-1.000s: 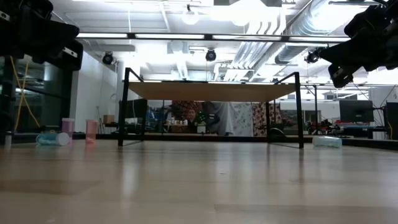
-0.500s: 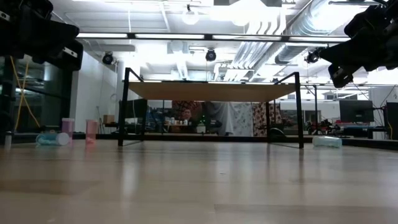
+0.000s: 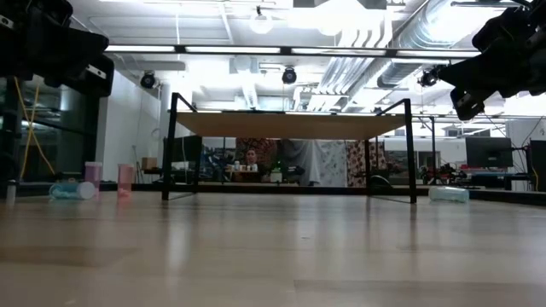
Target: Pick and place medicine bottles onto shelf by color
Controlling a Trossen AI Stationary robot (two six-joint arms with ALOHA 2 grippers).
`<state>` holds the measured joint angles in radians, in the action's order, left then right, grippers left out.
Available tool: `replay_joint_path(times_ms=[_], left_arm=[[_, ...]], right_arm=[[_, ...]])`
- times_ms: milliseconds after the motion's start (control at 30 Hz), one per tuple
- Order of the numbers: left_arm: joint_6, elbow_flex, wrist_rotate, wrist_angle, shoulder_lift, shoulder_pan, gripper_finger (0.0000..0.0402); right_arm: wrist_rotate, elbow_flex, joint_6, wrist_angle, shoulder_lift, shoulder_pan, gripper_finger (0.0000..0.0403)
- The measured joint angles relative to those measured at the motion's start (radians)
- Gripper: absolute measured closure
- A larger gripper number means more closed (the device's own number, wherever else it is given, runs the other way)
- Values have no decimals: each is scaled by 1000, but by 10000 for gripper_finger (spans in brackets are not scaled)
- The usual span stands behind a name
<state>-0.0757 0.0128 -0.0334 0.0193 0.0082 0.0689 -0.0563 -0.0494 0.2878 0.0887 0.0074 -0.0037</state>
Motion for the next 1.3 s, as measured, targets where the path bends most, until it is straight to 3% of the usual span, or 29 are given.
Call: replay_joint_path(times_ms=[1300], left_arm=[[0, 0, 0, 0, 0, 0, 398]], right_arm=[[0, 0, 0, 0, 0, 0, 402]])
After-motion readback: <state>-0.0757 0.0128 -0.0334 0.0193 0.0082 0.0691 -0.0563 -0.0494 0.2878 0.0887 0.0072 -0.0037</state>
